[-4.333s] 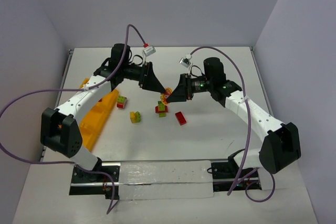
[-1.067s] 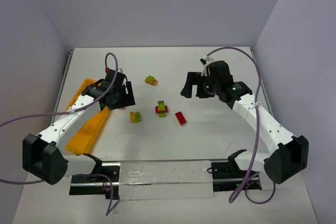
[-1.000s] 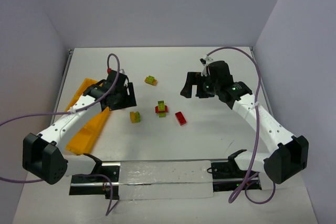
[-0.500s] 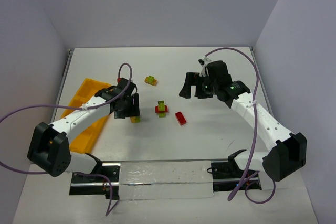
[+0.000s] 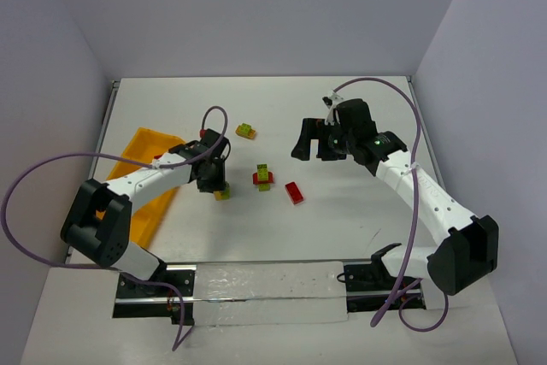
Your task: Sort the legos into containers by color
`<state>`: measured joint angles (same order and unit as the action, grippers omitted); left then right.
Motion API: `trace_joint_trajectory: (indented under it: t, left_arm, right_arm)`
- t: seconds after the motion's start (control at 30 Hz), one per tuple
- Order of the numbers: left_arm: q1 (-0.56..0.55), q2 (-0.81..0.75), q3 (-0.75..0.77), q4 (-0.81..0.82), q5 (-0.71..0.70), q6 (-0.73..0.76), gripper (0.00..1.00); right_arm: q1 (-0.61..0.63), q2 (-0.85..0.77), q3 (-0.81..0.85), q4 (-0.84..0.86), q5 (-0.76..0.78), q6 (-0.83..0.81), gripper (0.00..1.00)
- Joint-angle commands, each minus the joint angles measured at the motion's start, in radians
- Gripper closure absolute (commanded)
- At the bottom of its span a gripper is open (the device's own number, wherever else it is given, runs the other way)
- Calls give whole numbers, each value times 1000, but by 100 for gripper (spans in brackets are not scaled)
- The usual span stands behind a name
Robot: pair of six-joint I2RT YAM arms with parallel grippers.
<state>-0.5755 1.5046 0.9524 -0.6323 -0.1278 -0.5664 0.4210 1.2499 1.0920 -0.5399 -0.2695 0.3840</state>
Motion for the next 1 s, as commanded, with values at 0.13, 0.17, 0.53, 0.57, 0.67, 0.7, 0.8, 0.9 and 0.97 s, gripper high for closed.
trace_joint_trajectory:
  t: [0.13,0.17,0.53,0.57,0.67,0.7,0.8,0.9,0.97]
  left_arm:
    - [-4,14,76,-14,-16,19,100]
    - [-4,9,98,-25,1,26,100]
    - [11,-67,259,54,356,-31,100]
    - [11,-70,259,69,381,-43,100]
    - [12,-82,255,124,437,-82,100]
    - [12,-89,256,134,450,-89,100]
    - [16,-105,263,146,471,-99,100]
    - [19,-116,272,148,486,-102,100]
    - [20,-125,269,163,504,-110,100]
  right_arm:
    - [-4,10,32,23,-9,-9,0]
    - [-4,12,34,24,-17,-11,1]
    - [11,12,4,167,-239,88,5]
    - [23,15,-1,193,-248,117,5]
    - [41,27,-21,235,-249,164,8]
    - [45,30,-29,251,-249,189,10]
    - [50,44,-54,305,-258,234,13]
    - [56,63,-63,338,-255,268,16]
    - [59,80,-63,352,-249,287,18]
